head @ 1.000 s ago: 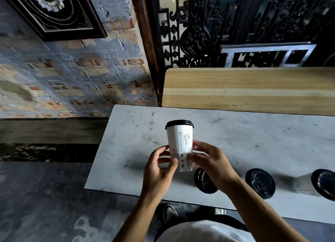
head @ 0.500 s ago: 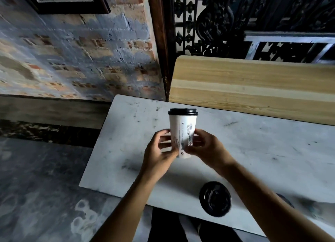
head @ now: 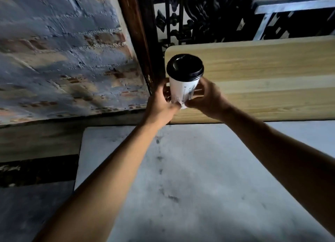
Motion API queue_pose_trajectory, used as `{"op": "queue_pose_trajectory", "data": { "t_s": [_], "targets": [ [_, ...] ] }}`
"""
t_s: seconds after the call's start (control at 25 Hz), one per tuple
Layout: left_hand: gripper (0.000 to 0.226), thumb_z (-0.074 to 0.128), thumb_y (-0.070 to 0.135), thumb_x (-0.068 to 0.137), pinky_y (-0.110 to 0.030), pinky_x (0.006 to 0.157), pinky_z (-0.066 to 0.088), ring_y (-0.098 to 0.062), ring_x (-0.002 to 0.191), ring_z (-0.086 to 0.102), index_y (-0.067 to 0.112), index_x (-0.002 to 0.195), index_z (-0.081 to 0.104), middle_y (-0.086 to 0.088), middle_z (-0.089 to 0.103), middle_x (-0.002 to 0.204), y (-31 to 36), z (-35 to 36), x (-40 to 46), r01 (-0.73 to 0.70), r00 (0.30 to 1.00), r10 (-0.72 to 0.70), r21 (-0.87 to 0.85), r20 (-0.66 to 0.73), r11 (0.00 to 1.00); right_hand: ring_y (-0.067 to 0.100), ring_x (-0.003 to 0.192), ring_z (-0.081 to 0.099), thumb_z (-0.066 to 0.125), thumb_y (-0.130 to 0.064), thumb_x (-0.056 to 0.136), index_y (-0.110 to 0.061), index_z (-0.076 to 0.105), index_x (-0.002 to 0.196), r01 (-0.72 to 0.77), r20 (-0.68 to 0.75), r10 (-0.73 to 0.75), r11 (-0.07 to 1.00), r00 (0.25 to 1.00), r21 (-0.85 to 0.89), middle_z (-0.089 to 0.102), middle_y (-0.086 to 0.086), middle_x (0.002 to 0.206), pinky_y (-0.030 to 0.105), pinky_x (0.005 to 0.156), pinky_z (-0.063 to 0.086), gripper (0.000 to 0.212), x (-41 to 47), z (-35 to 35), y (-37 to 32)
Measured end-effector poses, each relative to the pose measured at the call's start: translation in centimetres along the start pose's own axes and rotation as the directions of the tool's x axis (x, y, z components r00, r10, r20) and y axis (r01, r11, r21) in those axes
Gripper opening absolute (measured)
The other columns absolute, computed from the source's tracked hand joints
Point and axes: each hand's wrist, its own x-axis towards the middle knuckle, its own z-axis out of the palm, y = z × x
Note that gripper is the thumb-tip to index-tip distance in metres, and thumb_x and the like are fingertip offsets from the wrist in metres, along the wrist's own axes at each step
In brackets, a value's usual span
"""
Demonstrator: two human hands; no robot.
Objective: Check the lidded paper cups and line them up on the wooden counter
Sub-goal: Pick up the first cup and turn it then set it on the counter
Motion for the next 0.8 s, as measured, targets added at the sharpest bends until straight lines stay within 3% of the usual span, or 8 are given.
{"op": "queue_pose_trajectory", "data": {
  "t_s": [0.16, 0.24, 0.36, 0.56, 0.68, 0.8],
  "targets": [
    [0.07, 0.082, 0.001, 0.074, -0.01, 0.092, 0.053, 0.011, 0.105, 0.066, 0.011, 0.139, 0.056, 0.001, 0.07, 0.119, -2.6, -0.2, 5.3, -0.16, 0.987, 0.159, 0.048, 0.023, 0.986, -0.019, 0.087, 0.067, 0.08, -0.026, 0.071, -0.02, 0.056, 0.123, 0.065, -0.088, -0.071, 0.995, 0.994, -0.072, 0.068, -0.021, 0.098, 0.011, 0.072, 0.06, 0.058, 4.1, 1.4, 1.7],
    [0.063, 0.079, -0.007, 0.078, -0.009, 0.093, 0.052, 0.008, 0.103, 0.067, 0.007, 0.136, 0.058, 0.005, 0.069, 0.111, -3.6, -0.4, 6.3, -0.185, 0.983, 0.184, 0.082, 0.021, 0.979, -0.007, 0.093, 0.071, 0.08, -0.028, 0.074, -0.018, 0.055, 0.129, 0.084, -0.091, -0.094, 0.991, 0.991, -0.108, 0.071, -0.015, 0.107, 0.016, 0.077, 0.061, 0.061, 5.0, 2.0, 2.3],
    [0.063, 0.079, -0.008, 0.08, -0.012, 0.096, 0.053, -0.002, 0.105, 0.065, 0.008, 0.137, 0.057, -0.004, 0.069, 0.117, -4.5, -0.1, 7.2, -0.205, 0.979, 0.204, 0.096, 0.017, 0.974, 0.015, 0.103, 0.074, 0.082, -0.022, 0.079, -0.013, 0.052, 0.135, 0.12, -0.098, -0.136, 0.981, 0.986, -0.152, 0.074, 0.004, 0.123, 0.028, 0.086, 0.063, 0.064, 6.1, 2.6, 3.5],
    [0.063, 0.08, -0.002, 0.083, -0.006, 0.095, 0.05, 0.016, 0.104, 0.062, 0.012, 0.139, 0.056, 0.006, 0.068, 0.12, -6.0, 0.7, 7.6, -0.214, 0.977, 0.212, 0.137, 0.029, 0.967, 0.009, 0.098, 0.071, 0.082, -0.014, 0.08, -0.01, 0.055, 0.134, 0.07, -0.099, -0.082, 0.99, 0.992, -0.123, 0.071, -0.006, 0.112, 0.008, 0.081, 0.056, 0.061, 5.8, 3.4, 4.7],
    [0.046, 0.079, 0.009, 0.084, -0.016, 0.092, 0.057, 0.008, 0.099, 0.068, 0.02, 0.126, 0.064, 0.021, 0.069, 0.102, -7.3, 1.1, 7.3, -0.191, 0.979, 0.201, 0.214, -0.024, 0.958, 0.014, 0.105, 0.073, 0.081, -0.015, 0.08, -0.009, 0.056, 0.134, 0.009, -0.096, -0.02, 0.993, 0.995, -0.117, 0.075, 0.0, 0.119, 0.025, 0.089, 0.06, 0.06, 5.7, 3.9, 4.5],
    [0.048, 0.079, 0.022, 0.075, -0.024, 0.094, 0.058, -0.001, 0.106, 0.07, 0.026, 0.121, 0.065, 0.02, 0.071, 0.101, -7.1, 1.6, 6.7, -0.141, 0.987, 0.151, 0.163, -0.053, 0.977, 0.019, 0.12, 0.066, 0.085, -0.021, 0.078, -0.008, 0.033, 0.155, -0.039, -0.034, 0.036, 0.994, 0.999, -0.101, 0.067, 0.008, 0.139, 0.022, 0.095, 0.056, 0.093, 5.2, 4.0, 3.5]
  ]
}}
